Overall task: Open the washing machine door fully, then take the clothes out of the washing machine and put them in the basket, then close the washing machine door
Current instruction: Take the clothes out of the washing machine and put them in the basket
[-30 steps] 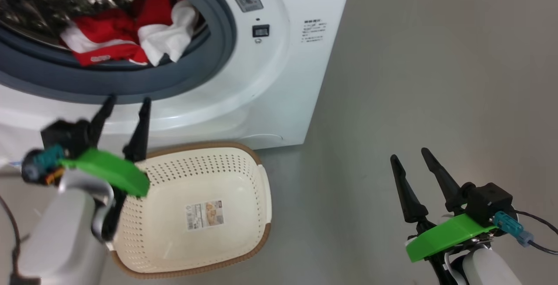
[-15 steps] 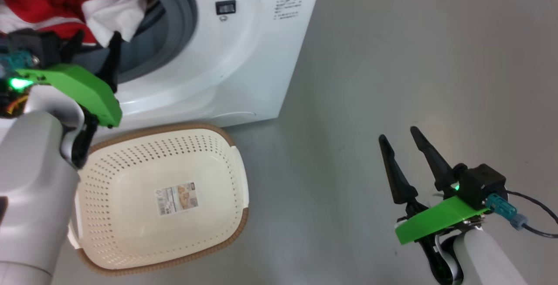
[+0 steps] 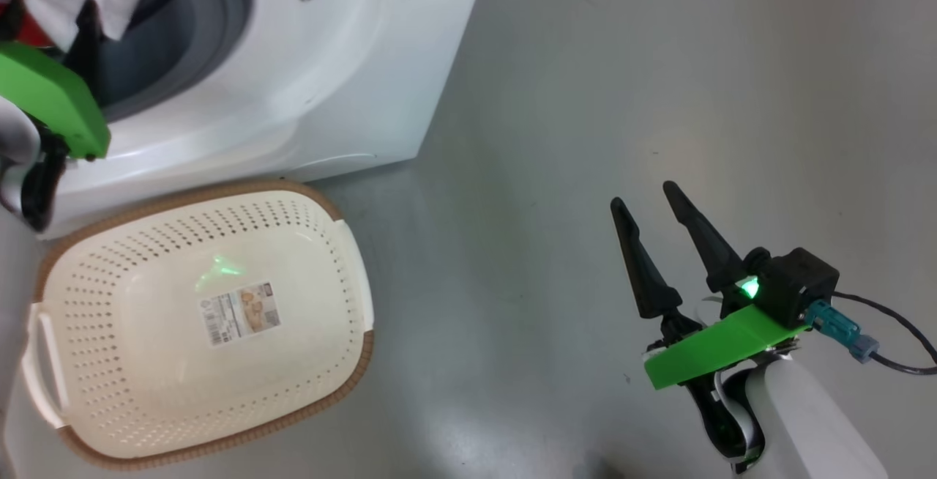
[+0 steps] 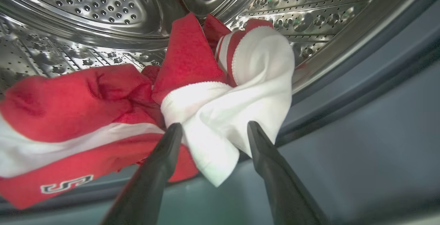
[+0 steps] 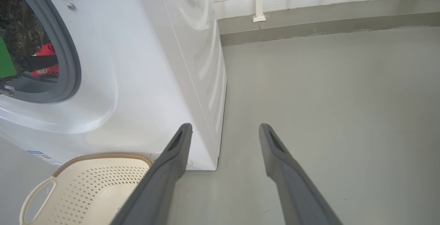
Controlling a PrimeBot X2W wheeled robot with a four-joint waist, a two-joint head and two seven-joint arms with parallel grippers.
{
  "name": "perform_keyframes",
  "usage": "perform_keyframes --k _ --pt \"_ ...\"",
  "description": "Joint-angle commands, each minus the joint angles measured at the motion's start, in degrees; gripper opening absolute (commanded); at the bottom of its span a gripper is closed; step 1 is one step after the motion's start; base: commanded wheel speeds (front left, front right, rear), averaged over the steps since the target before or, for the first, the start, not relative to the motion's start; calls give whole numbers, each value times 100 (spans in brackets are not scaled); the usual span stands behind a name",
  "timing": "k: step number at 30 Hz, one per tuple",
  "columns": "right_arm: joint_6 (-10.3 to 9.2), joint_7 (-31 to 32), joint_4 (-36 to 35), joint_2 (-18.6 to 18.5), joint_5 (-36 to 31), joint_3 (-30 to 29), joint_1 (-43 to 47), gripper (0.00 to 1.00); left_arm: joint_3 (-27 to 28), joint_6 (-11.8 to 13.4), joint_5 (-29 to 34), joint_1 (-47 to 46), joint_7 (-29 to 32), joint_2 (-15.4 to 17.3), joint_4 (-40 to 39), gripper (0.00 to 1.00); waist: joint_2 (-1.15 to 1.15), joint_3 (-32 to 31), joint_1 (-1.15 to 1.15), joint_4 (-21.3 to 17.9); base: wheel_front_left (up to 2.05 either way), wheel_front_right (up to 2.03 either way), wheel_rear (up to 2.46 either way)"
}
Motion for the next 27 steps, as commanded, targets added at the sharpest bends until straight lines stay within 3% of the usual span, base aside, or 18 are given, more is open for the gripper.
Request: perform_keyframes --k 1,13,15,16,27 --pt "28 -52 -158 4 82 127 -35 100 51 -31 -83 -170 26 297 -47 100 0 132 0 -130 0 0 0" --pt "28 -52 -184 5 169 176 -74 100 -475 -31 -529 -290 -35 391 -23 98 0 201 0 -215 0 0 0" --pt "28 -52 -188 5 176 189 -81 100 -576 -31 -565 -286 -65 420 3 37 0 189 0 -227 0 0 0" --pt "28 -52 -190 5 177 190 -84 100 -622 -31 -582 -288 -84 431 16 0 0 184 0 -232 0 0 0" --pt "28 -52 -189 5 125 92 -55 100 -931 -31 -883 -296 -484 408 133 0 0 61 0 -136 0 0 0"
